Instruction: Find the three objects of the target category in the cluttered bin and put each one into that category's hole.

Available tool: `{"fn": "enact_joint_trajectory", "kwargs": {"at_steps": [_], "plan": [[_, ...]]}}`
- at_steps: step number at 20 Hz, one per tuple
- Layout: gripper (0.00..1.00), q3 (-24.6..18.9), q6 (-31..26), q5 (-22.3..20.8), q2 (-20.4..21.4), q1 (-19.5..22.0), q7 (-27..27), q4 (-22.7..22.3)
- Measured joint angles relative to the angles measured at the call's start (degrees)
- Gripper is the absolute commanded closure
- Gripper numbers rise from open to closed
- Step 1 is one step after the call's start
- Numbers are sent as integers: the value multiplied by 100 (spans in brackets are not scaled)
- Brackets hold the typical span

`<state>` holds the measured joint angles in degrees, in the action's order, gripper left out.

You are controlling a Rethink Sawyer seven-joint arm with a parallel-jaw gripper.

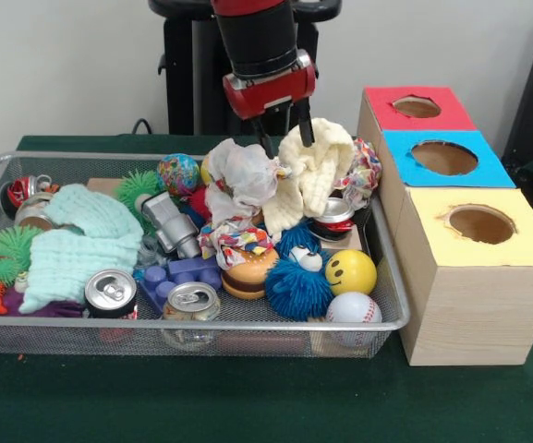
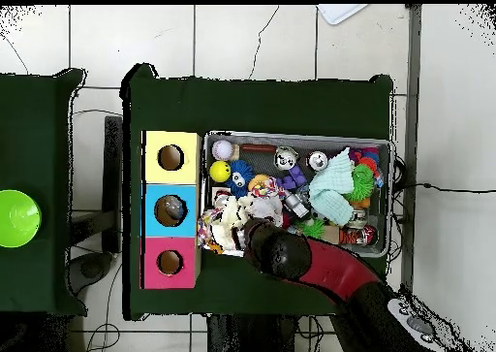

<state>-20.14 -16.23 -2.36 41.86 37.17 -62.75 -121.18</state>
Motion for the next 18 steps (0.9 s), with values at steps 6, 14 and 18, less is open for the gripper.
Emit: {"fn": "enact_joint_trajectory", "kwargs": {"at_steps": [6,14,18], "plan": [[0,1,-152,-20,161,0,0,169],[0,-2,-512,-36,249,1,0,577],[0,-2,-567,-97,254,1,0,723]]}}
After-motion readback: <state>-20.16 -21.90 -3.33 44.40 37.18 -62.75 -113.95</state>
